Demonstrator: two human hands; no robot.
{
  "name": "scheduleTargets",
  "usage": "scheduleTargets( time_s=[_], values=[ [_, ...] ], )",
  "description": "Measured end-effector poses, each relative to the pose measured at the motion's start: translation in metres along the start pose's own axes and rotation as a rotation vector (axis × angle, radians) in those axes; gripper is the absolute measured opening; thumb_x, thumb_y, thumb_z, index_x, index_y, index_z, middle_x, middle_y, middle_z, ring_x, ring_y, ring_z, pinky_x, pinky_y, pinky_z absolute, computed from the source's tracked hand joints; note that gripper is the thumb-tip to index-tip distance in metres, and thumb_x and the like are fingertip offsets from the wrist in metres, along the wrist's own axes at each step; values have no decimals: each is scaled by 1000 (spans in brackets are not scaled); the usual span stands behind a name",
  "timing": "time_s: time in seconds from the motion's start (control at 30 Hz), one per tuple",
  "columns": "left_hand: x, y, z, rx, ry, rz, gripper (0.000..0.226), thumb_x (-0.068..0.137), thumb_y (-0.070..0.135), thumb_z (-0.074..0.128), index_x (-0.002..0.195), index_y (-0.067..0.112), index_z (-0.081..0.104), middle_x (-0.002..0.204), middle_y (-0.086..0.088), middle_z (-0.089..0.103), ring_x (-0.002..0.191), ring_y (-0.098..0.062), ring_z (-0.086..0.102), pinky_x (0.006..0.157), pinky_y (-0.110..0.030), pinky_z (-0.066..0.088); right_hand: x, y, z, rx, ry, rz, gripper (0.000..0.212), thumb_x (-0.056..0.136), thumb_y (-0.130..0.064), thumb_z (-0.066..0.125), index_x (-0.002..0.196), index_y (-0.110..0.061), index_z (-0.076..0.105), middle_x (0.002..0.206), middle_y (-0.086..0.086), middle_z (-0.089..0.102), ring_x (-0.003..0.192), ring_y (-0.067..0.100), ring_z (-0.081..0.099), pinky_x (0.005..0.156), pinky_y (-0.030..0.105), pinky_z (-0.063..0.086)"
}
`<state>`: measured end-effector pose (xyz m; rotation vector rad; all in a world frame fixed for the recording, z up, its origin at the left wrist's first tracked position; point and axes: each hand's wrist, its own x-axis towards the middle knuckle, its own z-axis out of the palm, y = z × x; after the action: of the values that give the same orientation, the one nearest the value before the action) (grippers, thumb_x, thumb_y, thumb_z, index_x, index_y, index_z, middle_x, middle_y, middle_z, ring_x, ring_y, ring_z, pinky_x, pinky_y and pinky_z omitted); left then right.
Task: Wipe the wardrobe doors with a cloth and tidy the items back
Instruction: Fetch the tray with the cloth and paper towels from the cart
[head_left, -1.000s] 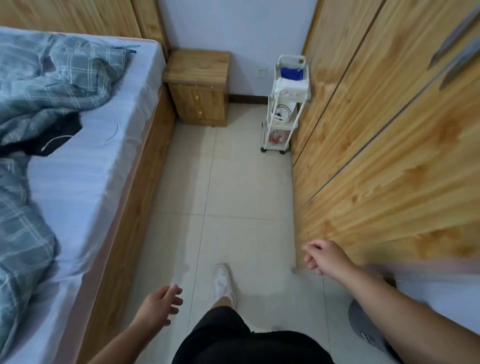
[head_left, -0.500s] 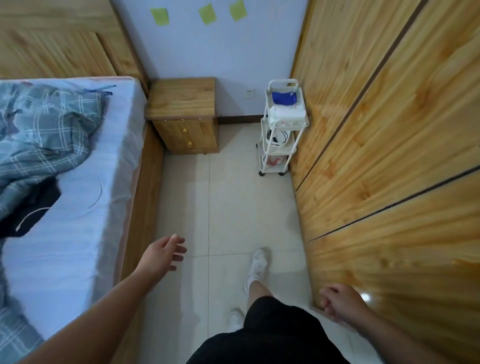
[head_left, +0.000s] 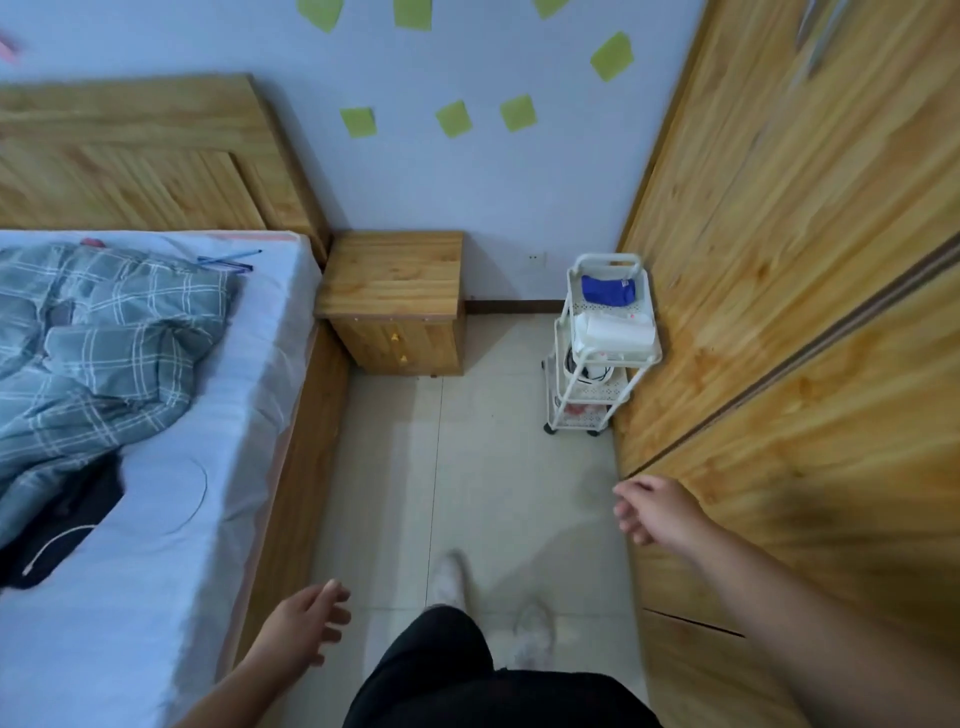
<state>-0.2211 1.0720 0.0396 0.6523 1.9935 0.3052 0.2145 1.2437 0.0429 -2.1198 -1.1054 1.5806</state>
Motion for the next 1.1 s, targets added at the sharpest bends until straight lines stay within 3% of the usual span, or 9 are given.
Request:
scheduleTargets(
  time_s=[0.23,0.43,0.6,0.77,1.1],
  values=[
    [93,99,-15,85,-100,56,32,110,37,45,102,23,73,92,0,79,83,-22,75,63,-32,57,72,-60,1,40,81,41,14,97,-14,60,90,-6,69,71,10,70,51,19,60,41,24,41],
    [185,223,-43,230,-215,219,28,110,38,45,104,30,70,95,4,78,86,-17,74,66,-30,56,96,-44,2,-66,131,199,26,97,-18,58,81,-3,70,68,13,70,49,18,60,46,25,41],
    [249,335,-59,276,-225,292,28,110,39,45,105,29,71,97,3,78,91,-18,73,66,-34,56,88,-32,0,38,130,355,21,97,-19,59,82,-8,70,66,7,69,48,17,58,44,25,41],
    [285,418,-37,284,-235,304,29,111,38,45,104,25,70,98,-2,77,93,-24,72,68,-35,54,107,-40,-6,129,146,460,16,96,-12,57,88,-4,68,70,12,67,49,20,54,46,24,36],
    [326,538,25,443,-357,295,31,111,34,44,106,18,70,94,-7,75,77,-21,66,59,-29,47,220,-143,-68,296,203,363,17,97,-18,57,91,-9,71,73,8,69,55,18,58,50,26,41]
  ],
)
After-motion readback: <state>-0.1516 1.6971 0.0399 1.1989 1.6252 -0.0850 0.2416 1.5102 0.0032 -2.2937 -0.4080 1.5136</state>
